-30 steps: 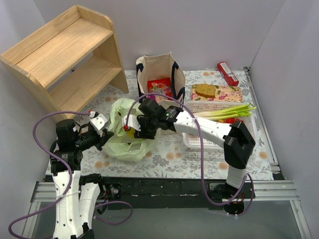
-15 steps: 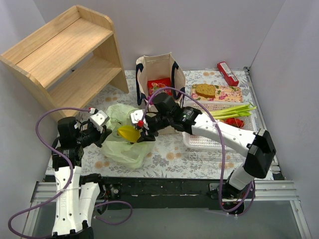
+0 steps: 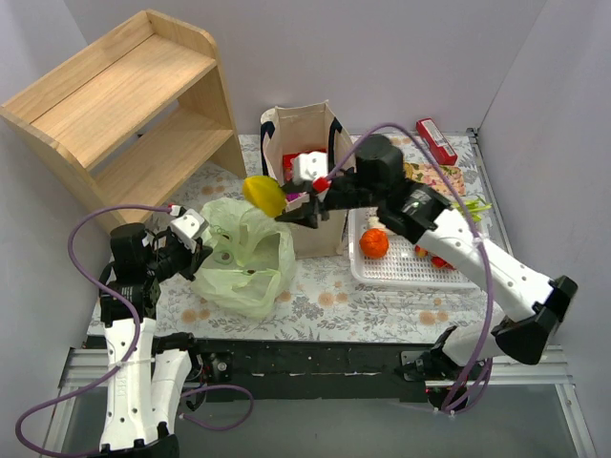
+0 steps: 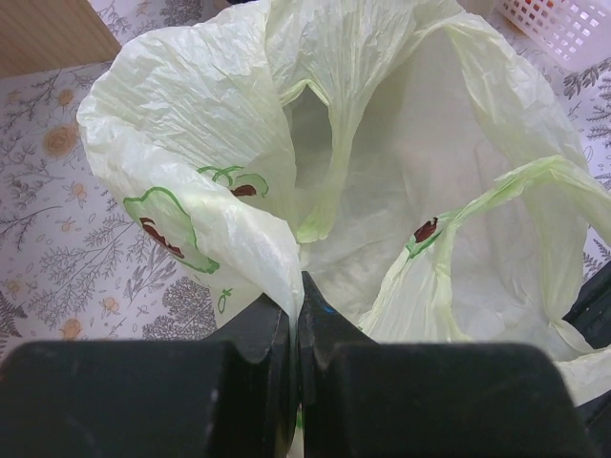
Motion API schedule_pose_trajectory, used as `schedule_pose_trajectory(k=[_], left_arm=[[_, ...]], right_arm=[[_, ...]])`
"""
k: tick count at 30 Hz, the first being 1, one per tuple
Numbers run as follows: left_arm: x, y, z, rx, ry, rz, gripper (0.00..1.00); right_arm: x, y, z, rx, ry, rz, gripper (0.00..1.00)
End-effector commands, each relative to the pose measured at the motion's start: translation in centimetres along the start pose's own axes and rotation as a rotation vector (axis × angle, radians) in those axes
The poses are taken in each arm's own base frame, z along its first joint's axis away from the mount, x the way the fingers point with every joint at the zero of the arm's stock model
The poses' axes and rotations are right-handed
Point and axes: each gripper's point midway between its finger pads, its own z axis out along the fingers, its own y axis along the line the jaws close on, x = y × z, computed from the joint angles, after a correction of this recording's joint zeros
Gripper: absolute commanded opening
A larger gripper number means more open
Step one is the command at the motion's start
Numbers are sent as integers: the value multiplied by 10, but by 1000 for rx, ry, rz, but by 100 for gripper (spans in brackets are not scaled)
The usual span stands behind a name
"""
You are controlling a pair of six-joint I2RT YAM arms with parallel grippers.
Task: Untie the knot of the grocery bags and take out the mixed food
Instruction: Pick up the fake fruit from the takeout bag, then place the fake fruit in the bin.
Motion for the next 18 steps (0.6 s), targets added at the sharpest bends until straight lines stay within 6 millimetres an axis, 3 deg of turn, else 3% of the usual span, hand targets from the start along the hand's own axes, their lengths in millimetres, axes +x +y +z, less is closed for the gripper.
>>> schedule_pose_trajectory(k=[1,2,3,4,6,7,8,11,13,18], left_arm=[[-4,0,6,17,-30,-31,0],[-5,0,7,20,-34,-36,0],[-5,0,7,21,-35,-38,0],[-5,-1,7,25,-38,-40,0],[-4,-1,8,27,-39,-40,0],[-4,-2,8,28,-38,-39,0],[-4,-2,7,31,-40,-38,0],[-2,-2,9,33,-39,-44,0],[0,-4,10,38,-41,-57,0],[-3,-4,13,52,-57,-73,0]], right_arm=[[17,-24,-75,131,134,-8,1],[24,-26,-93,164,181,-59,1],[48,-20,-107,167,263,-31,1],[65,-27,-129,217,325,-25,1],[83,-31,-166,326,428,-49,1],[113,-32,-189,377,500,-3,1],[116,-31,-208,434,533,-15,1],[162,-28,-257,619,644,200,1],[187,-10,-277,673,672,418,1],[250,33,-281,703,767,789,1]])
